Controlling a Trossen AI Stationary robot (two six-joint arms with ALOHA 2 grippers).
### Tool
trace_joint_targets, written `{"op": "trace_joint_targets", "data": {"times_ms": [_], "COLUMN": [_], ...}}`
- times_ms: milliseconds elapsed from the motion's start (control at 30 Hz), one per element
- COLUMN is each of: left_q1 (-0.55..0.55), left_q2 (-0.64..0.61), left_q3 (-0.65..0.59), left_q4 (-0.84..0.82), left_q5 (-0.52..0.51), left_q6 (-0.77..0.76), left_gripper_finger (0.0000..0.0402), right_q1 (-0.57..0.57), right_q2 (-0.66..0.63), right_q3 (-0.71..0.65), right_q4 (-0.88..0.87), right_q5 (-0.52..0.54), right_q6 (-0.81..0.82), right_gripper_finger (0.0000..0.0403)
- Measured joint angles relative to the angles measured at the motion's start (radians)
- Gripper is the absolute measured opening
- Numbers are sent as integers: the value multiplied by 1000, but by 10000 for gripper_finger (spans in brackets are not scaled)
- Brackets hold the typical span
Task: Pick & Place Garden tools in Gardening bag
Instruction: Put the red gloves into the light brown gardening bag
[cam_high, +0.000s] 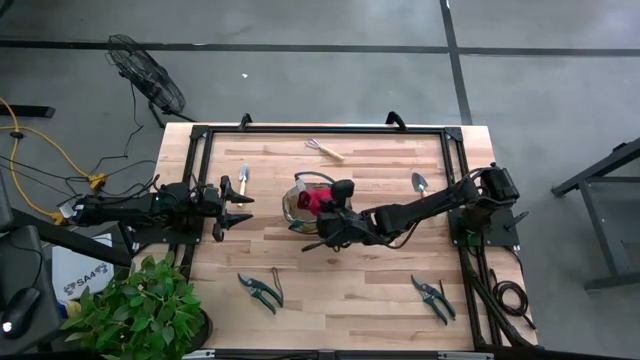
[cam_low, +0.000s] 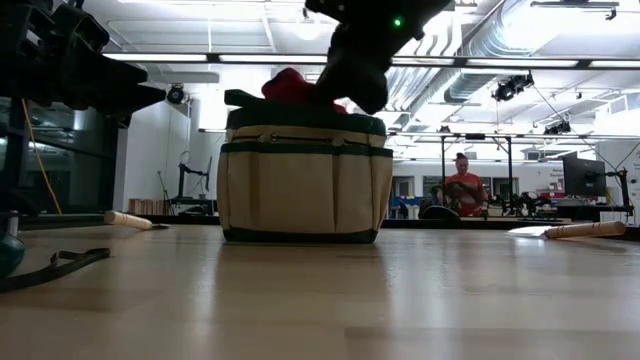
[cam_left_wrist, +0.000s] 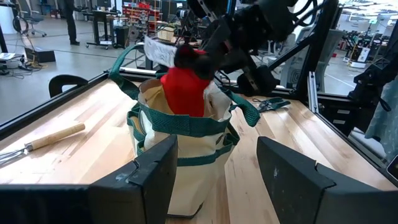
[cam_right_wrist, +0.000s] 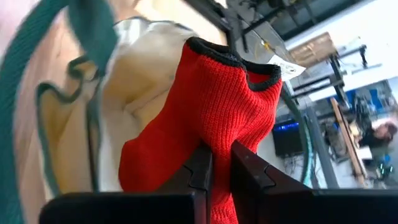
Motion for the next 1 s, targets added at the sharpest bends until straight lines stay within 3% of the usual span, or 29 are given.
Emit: {"op": "trace_joint_targets", "data": {"times_ms": [533, 1000], "left_q1": [0, 0], "left_q2": [0, 0], "left_q3": [0, 0], "left_q4": [0, 0], "left_q5": [0, 0], "left_q6": [0, 0], "left_gripper_finger": [214, 214], "right_q1": [0, 0], "right_q2": [0, 0], "right_q3": [0, 0], "right_q4": [-93, -93], "right_q5": [-6, -5], "right_q6": [-33, -30], "right_gripper_finger": [31, 119]}}
